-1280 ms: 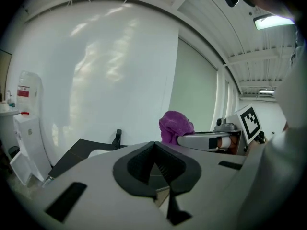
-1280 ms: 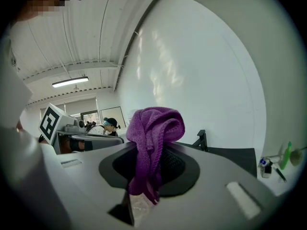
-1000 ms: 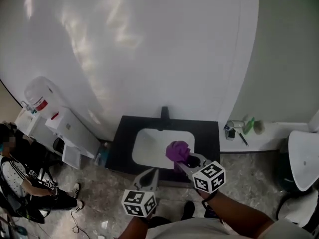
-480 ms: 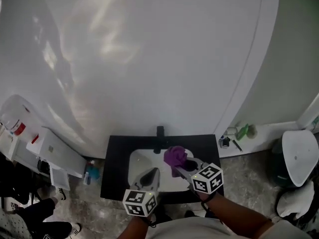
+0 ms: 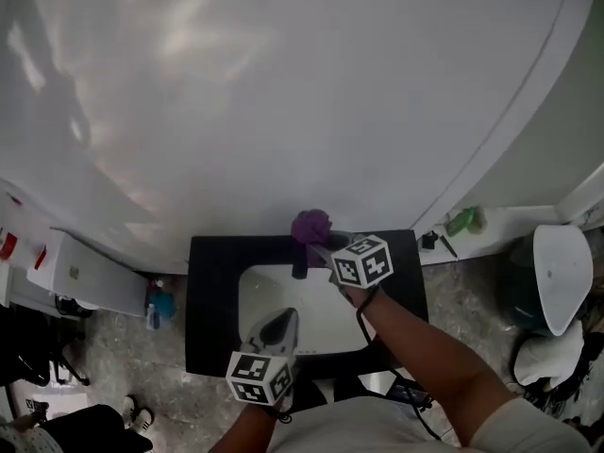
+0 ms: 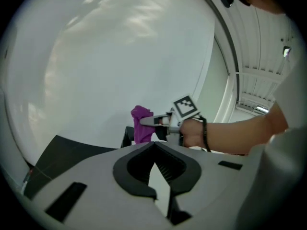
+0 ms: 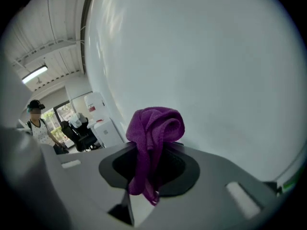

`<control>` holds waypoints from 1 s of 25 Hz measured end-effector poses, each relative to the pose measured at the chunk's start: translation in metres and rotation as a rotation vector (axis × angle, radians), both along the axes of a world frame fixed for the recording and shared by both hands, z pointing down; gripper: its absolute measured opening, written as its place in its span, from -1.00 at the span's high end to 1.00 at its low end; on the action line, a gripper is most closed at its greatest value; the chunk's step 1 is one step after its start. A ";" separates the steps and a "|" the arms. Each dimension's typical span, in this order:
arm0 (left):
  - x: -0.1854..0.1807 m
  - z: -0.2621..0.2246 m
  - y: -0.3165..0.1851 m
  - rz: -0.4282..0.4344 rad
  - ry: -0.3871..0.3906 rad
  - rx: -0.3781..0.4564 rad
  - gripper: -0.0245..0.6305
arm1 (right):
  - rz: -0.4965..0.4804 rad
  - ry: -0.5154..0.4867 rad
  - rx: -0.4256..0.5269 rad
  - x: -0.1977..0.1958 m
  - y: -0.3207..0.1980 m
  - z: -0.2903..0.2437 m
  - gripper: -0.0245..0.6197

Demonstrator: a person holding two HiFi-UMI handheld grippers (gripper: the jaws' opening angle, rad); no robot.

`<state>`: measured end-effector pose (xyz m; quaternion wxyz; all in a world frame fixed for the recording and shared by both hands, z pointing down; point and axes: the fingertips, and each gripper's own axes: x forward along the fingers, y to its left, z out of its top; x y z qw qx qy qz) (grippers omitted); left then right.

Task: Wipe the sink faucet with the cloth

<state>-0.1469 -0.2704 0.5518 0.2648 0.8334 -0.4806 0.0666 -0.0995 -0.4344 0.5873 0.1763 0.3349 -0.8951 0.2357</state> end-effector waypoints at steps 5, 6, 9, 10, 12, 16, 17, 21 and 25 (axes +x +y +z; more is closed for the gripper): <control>-0.010 0.009 -0.003 -0.017 0.005 -0.054 0.91 | -0.015 0.118 -0.034 -0.019 -0.061 0.050 0.64; -0.011 0.010 -0.004 -0.021 0.007 -0.063 0.91 | -0.020 0.124 -0.033 -0.021 -0.062 0.053 0.64; -0.013 0.017 -0.010 -0.029 0.009 -0.077 0.91 | -0.048 0.113 -0.036 -0.024 -0.043 0.056 0.65; -0.014 0.018 -0.013 -0.031 0.009 -0.078 0.91 | -0.063 0.103 -0.050 -0.025 -0.027 0.058 0.65; -0.015 0.018 -0.019 -0.029 0.011 -0.075 0.91 | -0.111 0.097 -0.091 -0.028 0.012 0.065 0.65; -0.015 0.009 -0.029 -0.027 0.006 -0.064 0.91 | -0.150 0.093 -0.072 -0.027 0.027 0.050 0.65; -0.015 0.008 -0.031 -0.027 0.003 -0.066 0.91 | -0.122 0.086 -0.036 -0.024 0.006 0.039 0.65; -0.011 0.012 -0.030 -0.013 -0.009 -0.067 0.91 | -0.044 0.135 -0.003 -0.016 -0.067 0.033 0.65; -0.006 0.014 -0.030 -0.005 -0.016 -0.067 0.91 | -0.101 0.158 -0.030 -0.023 -0.029 0.059 0.65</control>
